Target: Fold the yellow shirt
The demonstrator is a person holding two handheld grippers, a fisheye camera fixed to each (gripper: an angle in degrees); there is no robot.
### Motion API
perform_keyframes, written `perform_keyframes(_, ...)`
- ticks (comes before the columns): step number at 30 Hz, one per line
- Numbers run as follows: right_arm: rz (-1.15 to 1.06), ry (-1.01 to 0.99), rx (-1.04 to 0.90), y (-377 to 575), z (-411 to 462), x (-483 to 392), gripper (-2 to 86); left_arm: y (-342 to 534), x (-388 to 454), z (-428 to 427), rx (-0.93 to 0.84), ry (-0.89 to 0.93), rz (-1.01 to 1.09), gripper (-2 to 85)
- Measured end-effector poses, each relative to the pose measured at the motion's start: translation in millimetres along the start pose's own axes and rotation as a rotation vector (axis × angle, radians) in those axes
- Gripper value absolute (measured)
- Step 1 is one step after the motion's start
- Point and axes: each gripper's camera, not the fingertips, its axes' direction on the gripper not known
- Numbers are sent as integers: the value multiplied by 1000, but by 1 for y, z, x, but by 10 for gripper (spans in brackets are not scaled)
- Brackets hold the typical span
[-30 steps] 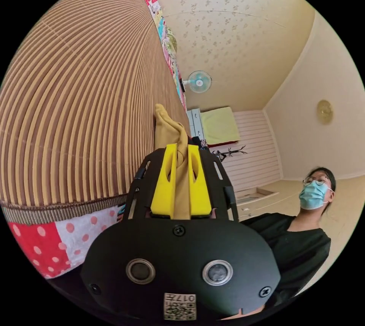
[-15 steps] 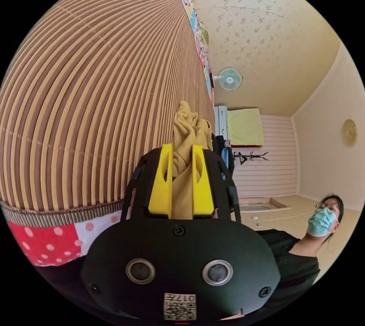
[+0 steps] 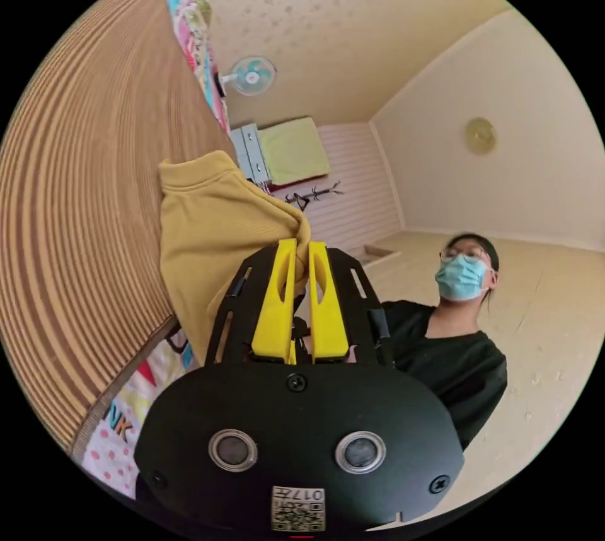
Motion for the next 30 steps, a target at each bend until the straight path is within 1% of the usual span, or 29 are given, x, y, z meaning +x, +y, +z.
perform_keyframes(1,-73,44,-66,-5,3,-21,13,-3,29,11,-77,12,91,39)
perform_keyframes(2,-126,60,-88,-5,3,-32,11,-3,44,15,-107,15,137,39)
perform_keyframes(3,-228,72,-116,-2,0,-54,7,0,74,21,-165,27,233,38)
perform_keyframes(4,-286,97,-125,2,-9,-71,5,7,102,25,-218,44,325,37)
perform_keyframes(5,-305,110,-123,5,-15,-79,4,12,116,26,-242,51,371,37)
perform_keyframes(7,-352,115,-70,18,-52,-104,0,36,162,24,-291,91,543,36)
perform_keyframes(8,-365,106,-49,22,-63,-110,0,43,171,22,-293,110,583,36)
perform_keyframes(10,-434,46,37,37,-113,-138,-1,70,193,8,-272,236,703,33)
perform_keyframes(11,-460,19,55,42,-125,-146,-1,75,195,4,-260,276,726,32)
perform_keyframes(13,-542,-43,164,57,-174,-171,1,96,195,-24,-149,481,806,31)
perform_keyframes(14,-550,-37,200,60,-186,-176,1,100,191,-34,-105,543,817,31)
perform_keyframes(16,-541,13,362,72,-233,-189,4,111,165,-72,96,819,811,27)
perform_keyframes(17,-533,20,397,74,-243,-190,4,114,158,-81,136,895,819,27)
perform_keyframes(18,-513,20,462,77,-261,-190,4,115,146,-100,194,1028,839,26)
perform_keyframes(19,-496,17,511,79,-275,-188,5,112,138,-117,220,1131,857,26)
perform_keyframes(20,-487,24,529,80,-279,-187,5,108,135,-124,221,1175,860,26)
perform_keyframes(22,-428,71,549,75,-285,-184,7,94,146,-140,184,1327,875,24)
perform_keyframes(24,-379,103,525,65,-282,-182,10,96,174,-140,101,1353,933,22)
perform_keyframes(27,-296,184,467,41,-269,-177,19,121,221,-122,-25,1247,996,19)
perform_keyframes(29,-246,241,446,26,-261,-172,35,145,237,-107,-71,1275,1040,18)
perform_keyframes(30,-212,262,438,16,-255,-167,52,163,238,-94,-76,1361,1066,17)
